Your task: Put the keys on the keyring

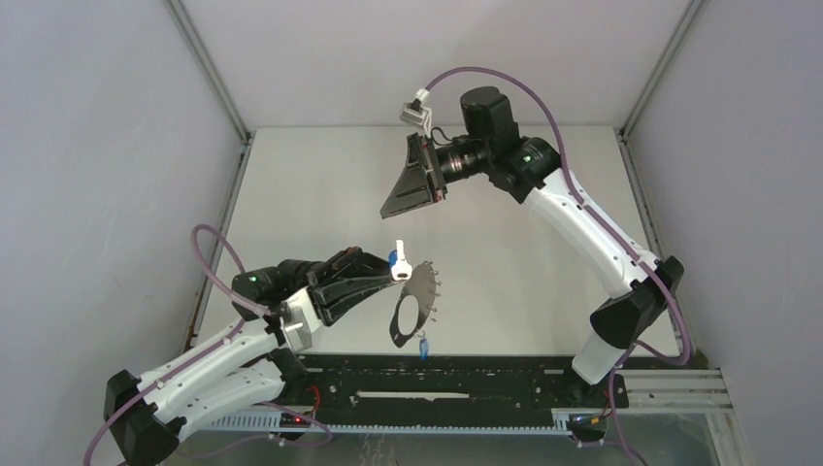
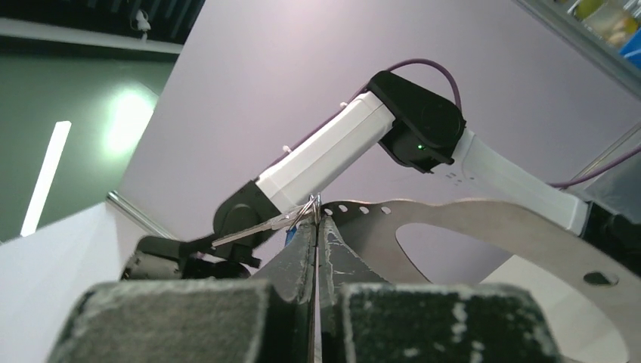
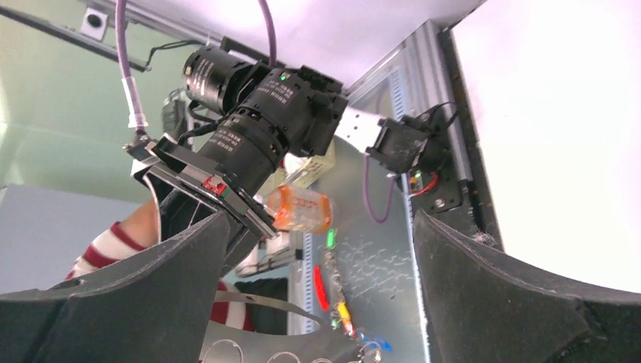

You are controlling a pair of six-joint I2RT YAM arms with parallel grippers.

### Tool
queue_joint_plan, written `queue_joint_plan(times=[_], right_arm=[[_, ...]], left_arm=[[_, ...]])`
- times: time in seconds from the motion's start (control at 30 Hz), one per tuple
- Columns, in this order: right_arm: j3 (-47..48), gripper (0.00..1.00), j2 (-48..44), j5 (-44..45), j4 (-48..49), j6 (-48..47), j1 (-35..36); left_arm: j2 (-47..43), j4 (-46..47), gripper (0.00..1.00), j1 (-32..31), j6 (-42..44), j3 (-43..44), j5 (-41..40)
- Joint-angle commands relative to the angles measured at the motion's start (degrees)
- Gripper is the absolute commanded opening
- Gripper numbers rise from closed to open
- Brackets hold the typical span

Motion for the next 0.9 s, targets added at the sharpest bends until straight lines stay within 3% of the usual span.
queue_joint_plan(times=[0.0,0.2,0.37,0.67,0.87], right_arm=[[6.3,1.0,-2.2,7.7,-3.9,-6.3,-3.6],[2.5,1.0,-11.0,20.8,-3.6,-18.1,-8.4],[-6.8,1.0,-19.0,19.5,5.0,-22.5,-12.3],[-12.3,0.99,-28.9,12.3,3.9,-38.1,-10.6],[-8.7,0.85,-28.9,8.0,1.8,-45.8,-4.3]], left_arm=[[-0.7,1.7,0.0,-0.2,-9.0,1.2,-4.6],[-1.1,-1.6,0.0,-0.1,-20.8,2.5,-11.6],[-1.7,-2.7,0.0,-0.1,-23.9,2.5,-14.9],[-1.5,-3.3,0.0,0.1,-29.6,4.9,-23.0],[-1.7,-2.7,0.0,0.1,-31.1,5.7,-23.8]])
